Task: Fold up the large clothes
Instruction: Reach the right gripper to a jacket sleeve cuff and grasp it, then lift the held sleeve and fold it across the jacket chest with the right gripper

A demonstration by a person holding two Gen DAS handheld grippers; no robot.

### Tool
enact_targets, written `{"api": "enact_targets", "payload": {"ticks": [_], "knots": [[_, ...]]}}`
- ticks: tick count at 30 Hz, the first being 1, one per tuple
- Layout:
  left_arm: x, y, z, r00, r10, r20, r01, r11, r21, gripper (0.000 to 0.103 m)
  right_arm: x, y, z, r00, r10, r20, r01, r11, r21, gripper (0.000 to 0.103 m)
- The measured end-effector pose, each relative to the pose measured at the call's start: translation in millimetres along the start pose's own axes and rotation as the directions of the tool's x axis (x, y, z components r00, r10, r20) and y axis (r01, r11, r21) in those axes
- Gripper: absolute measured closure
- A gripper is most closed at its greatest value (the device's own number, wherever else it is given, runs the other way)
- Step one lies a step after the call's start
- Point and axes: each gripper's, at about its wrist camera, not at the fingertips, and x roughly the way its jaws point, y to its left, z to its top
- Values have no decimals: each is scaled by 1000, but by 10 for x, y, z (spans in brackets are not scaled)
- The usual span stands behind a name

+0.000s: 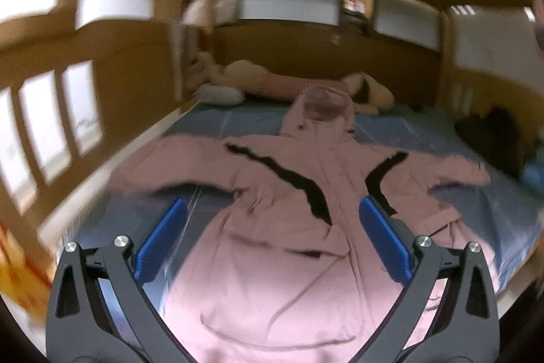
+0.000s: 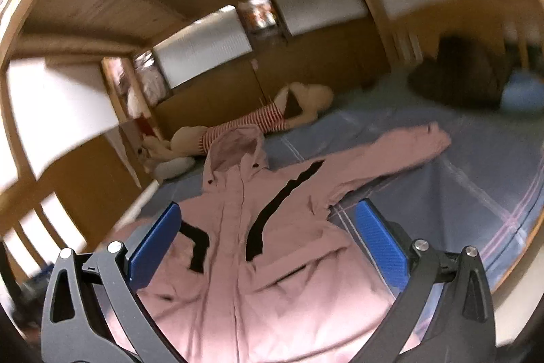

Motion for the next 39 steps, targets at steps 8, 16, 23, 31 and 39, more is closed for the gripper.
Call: {"api": "enact_targets", "payload": {"ticks": [8, 16, 23, 31, 39], "knots": [[1110, 29, 778, 987, 22, -160, -28, 999, -35, 2, 1214, -1527, 925, 989, -43, -142, 95, 920, 380, 1], [1789, 326, 418, 965, 41, -260, -90, 980, -179, 2, 1836, -2839, 546, 995, 28, -99, 50, 710, 702, 1], [1983, 265, 440, 959, 50, -278, -100, 981, -169, 2, 2323, -3266, 427, 989, -10, -148, 119, 649, 751, 1], [2101, 145, 429, 954, -63, -294, 16, 987, -161, 2, 2833, -3443, 435, 975, -56, -216, 202, 629, 750, 1], [2311, 226, 311, 937, -56, -344, -3, 986, -168, 2, 3125, -3708, 463, 971, -103, -214, 231, 624, 746, 3]]}}
